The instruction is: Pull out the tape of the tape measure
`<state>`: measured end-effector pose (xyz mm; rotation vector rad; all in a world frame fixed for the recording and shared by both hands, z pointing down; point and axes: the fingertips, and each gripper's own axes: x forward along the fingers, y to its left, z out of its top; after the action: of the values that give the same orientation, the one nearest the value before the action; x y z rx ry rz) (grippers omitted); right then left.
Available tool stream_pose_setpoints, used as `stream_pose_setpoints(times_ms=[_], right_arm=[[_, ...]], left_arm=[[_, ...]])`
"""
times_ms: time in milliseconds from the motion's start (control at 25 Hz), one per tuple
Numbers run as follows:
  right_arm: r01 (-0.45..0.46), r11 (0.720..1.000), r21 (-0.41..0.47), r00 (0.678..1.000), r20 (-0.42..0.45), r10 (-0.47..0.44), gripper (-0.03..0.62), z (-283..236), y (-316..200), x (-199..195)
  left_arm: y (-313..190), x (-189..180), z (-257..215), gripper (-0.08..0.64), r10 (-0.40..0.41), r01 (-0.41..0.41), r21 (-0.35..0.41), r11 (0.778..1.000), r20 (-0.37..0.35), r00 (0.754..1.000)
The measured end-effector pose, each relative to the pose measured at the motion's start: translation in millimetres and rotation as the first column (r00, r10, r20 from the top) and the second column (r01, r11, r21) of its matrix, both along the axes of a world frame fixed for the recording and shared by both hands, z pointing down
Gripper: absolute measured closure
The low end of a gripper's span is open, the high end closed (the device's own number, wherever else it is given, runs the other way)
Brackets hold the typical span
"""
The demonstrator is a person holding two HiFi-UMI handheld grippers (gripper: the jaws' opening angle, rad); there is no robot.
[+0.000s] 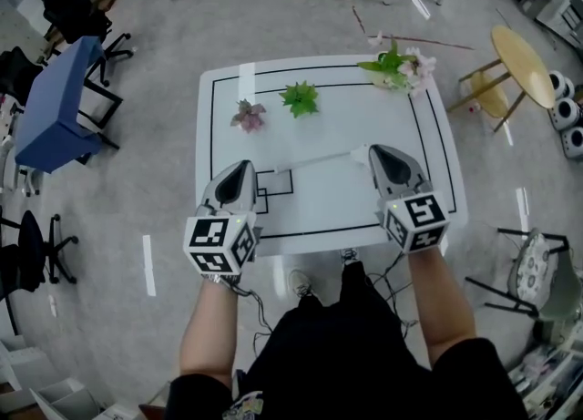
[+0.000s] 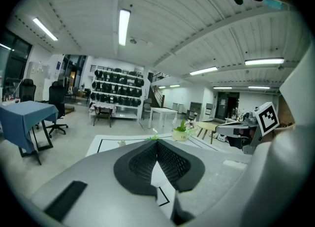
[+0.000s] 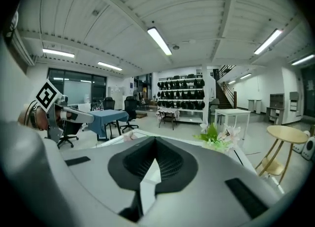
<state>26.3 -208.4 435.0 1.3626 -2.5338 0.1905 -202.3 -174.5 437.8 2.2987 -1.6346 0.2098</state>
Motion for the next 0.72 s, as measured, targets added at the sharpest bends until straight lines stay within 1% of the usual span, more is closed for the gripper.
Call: stream_pose_setpoints(times_ms=[80,200,400,520,720], right_arm=[[0.006,1.0,0.03,1.0,0.011,-0.006,0.595,-20,9,-5],[0.013,0.997,0.078,1.0,-0.004,-0.013,0.595,-42,22,-10],[0.012,0.989,0.149,0.999,0.036,-0.017,0.595,-80,47,-18],[0.013,0.982,0.188,0.999,0.039,-0.021,0.595,-105,64,-21],[0.028,0.974,0.225,0.999,0.036,-0.037,0.595,-133,90,-24]], left_arm=[[9,-2,-20,0.555,0.008,-0.008,0.042,0.999,0.0,1.0],[22,-6,-46,0.555,0.013,-0.014,0.103,0.995,0.001,1.0],[48,-17,-80,0.557,0.012,-0.015,0.175,0.984,0.015,1.0],[64,-21,-96,0.557,0.018,-0.021,0.203,0.979,0.016,1.0],[90,-18,-112,0.557,0.028,-0.028,0.219,0.975,0.004,1.0]])
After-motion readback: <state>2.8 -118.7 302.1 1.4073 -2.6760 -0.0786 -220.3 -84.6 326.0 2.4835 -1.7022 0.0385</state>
